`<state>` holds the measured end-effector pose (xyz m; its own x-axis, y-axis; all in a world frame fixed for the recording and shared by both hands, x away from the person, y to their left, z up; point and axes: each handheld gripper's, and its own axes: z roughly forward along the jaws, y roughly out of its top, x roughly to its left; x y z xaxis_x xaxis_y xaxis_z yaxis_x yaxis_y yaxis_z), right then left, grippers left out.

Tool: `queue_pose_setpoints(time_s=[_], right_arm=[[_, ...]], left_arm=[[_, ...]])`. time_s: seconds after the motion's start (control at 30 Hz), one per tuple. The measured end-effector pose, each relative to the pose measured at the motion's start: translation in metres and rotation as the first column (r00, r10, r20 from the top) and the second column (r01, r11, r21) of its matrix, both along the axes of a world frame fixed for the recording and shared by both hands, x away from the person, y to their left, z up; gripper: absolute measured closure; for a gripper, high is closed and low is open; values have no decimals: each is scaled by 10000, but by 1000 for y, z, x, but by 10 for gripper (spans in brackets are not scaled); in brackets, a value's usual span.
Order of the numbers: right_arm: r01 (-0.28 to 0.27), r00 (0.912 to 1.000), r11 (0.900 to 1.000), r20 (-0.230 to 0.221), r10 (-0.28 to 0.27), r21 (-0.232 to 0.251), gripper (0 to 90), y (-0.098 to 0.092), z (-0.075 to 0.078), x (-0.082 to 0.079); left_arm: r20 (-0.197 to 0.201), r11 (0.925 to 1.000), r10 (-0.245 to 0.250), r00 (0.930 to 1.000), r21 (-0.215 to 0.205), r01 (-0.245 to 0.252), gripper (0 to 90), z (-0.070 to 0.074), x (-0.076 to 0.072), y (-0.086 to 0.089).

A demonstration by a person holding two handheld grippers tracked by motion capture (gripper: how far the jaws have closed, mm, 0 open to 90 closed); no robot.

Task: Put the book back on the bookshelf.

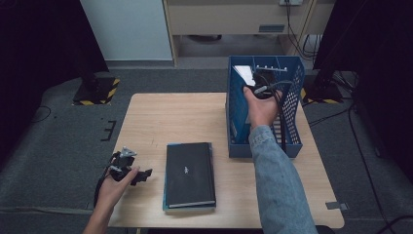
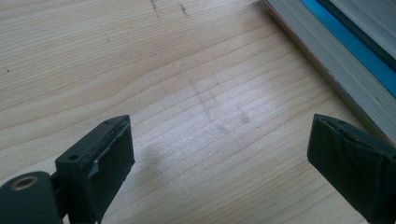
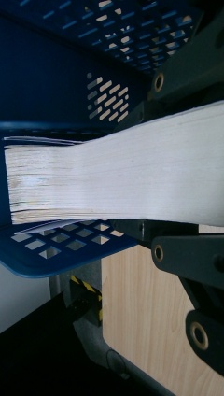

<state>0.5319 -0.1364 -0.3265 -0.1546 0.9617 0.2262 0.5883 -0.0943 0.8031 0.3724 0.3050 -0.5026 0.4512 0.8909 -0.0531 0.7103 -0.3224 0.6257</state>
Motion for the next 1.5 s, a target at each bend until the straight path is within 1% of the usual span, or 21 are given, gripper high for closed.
queue_pose_setpoints(time_s=[0.13,0.2,0.4,0.53,0.73,1.03,1.23,1.3,1.4,1.5], right_arm=[[42,9999,10000,108,-41,-40,595,4,-1,3],[123,9994,9999,321,-123,-18,595,5,-3,5],[185,9981,9998,586,-189,74,595,8,-7,7],[244,9981,9996,561,-251,139,595,8,-10,9],[271,9981,9996,548,-275,82,593,9,-15,10],[256,9977,9996,632,-262,97,592,7,-17,9],[142,9975,9996,690,-125,-232,588,13,-17,6],[101,9975,9996,699,-81,-273,586,14,-18,6],[228,9972,9995,722,-212,-215,582,14,-19,3],[198,9974,9995,701,-181,-240,579,13,-20,0]], left_arm=[[37,10000,-13,10000,36,13,67,1,1,0],[95,10000,-10,10000,-10,10,68,2,1,0],[84,10000,20,10000,2,-20,67,3,1,1],[96,10000,41,9999,-24,-41,68,3,1,2],[123,10000,50,9999,7,-50,68,4,0,2],[158,10000,-8,9999,-18,8,69,4,0,1],[121,10000,68,9999,-66,-67,69,5,0,1],[126,9999,87,9999,-67,-86,69,5,0,2],[133,9999,81,9999,-87,-80,69,5,0,2],[113,9999,86,9999,-94,-85,69,5,0,2]])
